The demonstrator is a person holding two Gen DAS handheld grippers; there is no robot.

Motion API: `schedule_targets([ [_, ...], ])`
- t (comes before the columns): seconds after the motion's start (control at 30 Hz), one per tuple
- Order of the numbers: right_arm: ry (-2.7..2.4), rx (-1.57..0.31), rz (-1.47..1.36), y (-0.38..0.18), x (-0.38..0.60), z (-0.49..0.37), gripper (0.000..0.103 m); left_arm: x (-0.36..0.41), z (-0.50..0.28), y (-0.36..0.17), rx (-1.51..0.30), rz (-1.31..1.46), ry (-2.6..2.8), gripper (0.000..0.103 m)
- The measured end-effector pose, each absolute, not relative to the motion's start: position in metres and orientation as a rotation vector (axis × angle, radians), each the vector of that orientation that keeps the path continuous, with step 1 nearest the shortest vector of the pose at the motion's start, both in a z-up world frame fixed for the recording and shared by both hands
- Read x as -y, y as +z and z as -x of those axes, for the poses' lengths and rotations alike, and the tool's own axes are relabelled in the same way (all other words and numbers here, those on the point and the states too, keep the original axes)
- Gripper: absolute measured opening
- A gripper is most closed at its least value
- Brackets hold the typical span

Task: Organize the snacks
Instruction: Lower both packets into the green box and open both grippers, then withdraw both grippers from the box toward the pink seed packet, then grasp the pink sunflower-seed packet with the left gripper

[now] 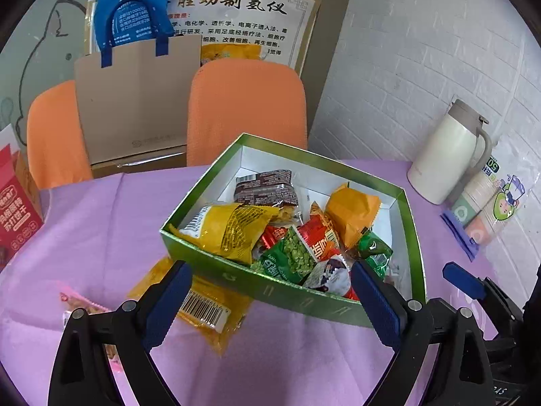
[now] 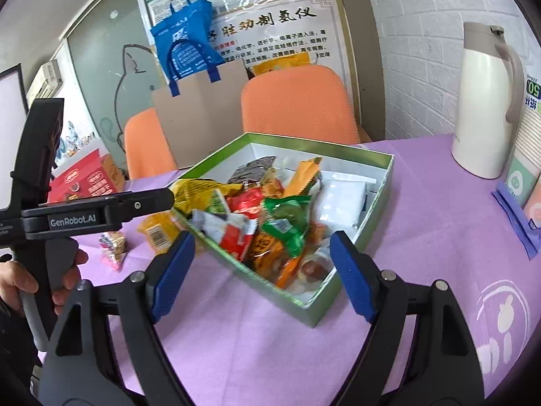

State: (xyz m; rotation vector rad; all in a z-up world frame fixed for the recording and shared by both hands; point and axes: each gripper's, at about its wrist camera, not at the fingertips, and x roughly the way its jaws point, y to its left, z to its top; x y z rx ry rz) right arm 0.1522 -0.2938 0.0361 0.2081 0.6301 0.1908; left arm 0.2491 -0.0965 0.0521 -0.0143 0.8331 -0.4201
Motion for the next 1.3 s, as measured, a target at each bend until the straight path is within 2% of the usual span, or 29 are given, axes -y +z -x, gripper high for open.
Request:
schedule_targets([
  [0.27, 0.28, -0.636, -0.166, 0.048, 0.251, -0.123, 0.084, 0.025, -0.207, 0.058, -0.837, 0.056, -0.304, 0.097],
  [0.53, 0.357, -0.731, -0.118, 0.027, 0.202, -0.118, 0.084, -0.048, -0.196, 0.037, -0.88, 0.116, -0.185, 0.097],
  [0.77, 0.425, -0.82, 0.026, -0.003, 0.152, -0.115, 0.084, -0.089, -0.21, 0.012, -0.892, 0.137, -0.17, 0.097],
  [1.1, 0.433, -0.902, 0.071, -0.026, 0.129, -0.134, 0.084, -0.097, -0.262, -0.026, -0.94, 0.182, -0.227, 0.096],
  [1.17, 0.425, -0.916, 0.059, -0.03, 0.129, -0.138, 0.084, -0.096, -0.267, -0.032, -0.94, 0.18, -0.228, 0.093],
  [1.23, 0.415, -0.931, 0.046, -0.034, 0.129, -0.142, 0.084, -0.096, -0.271, -0.04, -0.951, 0.186, -0.245, 0.082],
  [1.3, 0.419, -0.941, 0.043, -0.038, 0.128, -0.143, 0.084, -0.094, -0.272, -0.047, -0.969, 0.19, -0.267, 0.077],
])
